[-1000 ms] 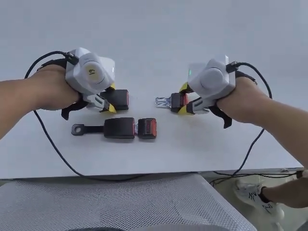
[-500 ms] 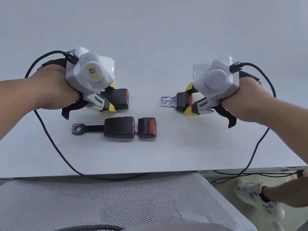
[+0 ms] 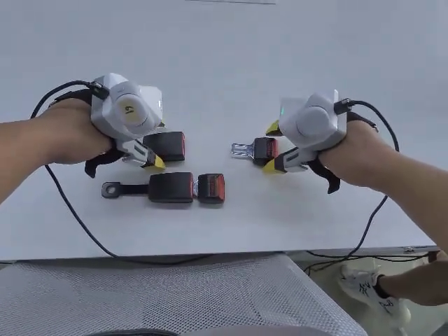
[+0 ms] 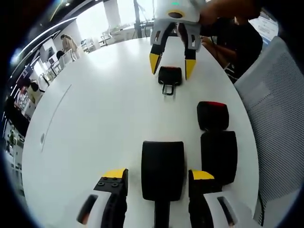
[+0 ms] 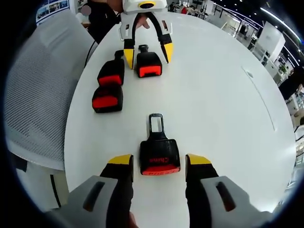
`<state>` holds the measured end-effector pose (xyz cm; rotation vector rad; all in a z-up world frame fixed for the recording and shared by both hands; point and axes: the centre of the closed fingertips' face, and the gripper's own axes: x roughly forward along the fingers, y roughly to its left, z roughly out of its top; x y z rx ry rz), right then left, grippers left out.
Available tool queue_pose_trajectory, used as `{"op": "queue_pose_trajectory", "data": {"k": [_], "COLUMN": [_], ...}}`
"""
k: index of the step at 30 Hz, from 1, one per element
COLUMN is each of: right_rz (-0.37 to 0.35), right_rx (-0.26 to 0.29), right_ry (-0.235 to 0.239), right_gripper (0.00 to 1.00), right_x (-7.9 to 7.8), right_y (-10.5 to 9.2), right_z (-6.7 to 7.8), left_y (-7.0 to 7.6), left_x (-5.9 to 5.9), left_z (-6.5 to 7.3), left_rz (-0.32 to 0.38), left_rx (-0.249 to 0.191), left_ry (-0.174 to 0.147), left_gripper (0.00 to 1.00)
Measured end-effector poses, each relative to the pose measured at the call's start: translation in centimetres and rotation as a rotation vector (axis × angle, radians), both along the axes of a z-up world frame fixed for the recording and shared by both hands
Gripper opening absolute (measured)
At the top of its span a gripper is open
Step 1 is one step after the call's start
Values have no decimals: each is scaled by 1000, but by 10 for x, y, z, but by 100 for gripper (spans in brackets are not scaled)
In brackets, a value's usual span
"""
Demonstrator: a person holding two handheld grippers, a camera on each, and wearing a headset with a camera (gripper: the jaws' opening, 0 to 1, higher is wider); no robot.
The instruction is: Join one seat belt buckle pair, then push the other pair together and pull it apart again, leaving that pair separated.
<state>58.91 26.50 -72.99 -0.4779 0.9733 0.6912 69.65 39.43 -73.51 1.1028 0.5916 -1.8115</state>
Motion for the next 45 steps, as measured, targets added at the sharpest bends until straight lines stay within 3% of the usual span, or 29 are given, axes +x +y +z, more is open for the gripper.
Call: {"op": "queue_pose_trajectory", "data": {"k": [5, 8, 11, 14, 18, 21, 25, 31, 33, 37, 45], "right_rz": [-58, -111, -179, -203, -262, -302, -336, -369, -377, -393, -428], "right_rx": [34, 65, 100, 106, 125, 132, 150, 148, 142, 143, 146], "right_ry": [-53, -81, -104, -111, -127, -123, -135, -175, -198, -205, -214], "right_gripper": [48, 54, 59, 67, 80, 85, 88, 100, 100, 100, 100], "right_x": [0, -2, -6, -15, -25, -33, -37, -43, -44, -51, -61], "right_y": [8, 14, 19, 25, 28, 26, 27, 32, 32, 32, 29], "right_z": [17, 25, 32, 37, 41, 42, 48, 54, 58, 59, 60], "left_y": [6, 19, 40, 67, 96, 112, 128, 148, 153, 159, 163], "left_x": [2, 3, 4, 7, 4, 1, -1, -1, 0, -1, -4], "left_z": [18, 27, 35, 36, 39, 45, 52, 56, 57, 64, 72], "left_rz": [57, 102, 195, 307, 328, 393, 429, 526, 552, 595, 637], "left_rx": [-51, -66, -79, -57, -57, -70, -86, -112, -117, -142, -175], "left_ry": [-3, -2, 1, 16, 15, 38, 27, 42, 44, 67, 76], "left_gripper": [57, 61, 67, 82, 86, 89, 93, 100, 100, 100, 100]}}
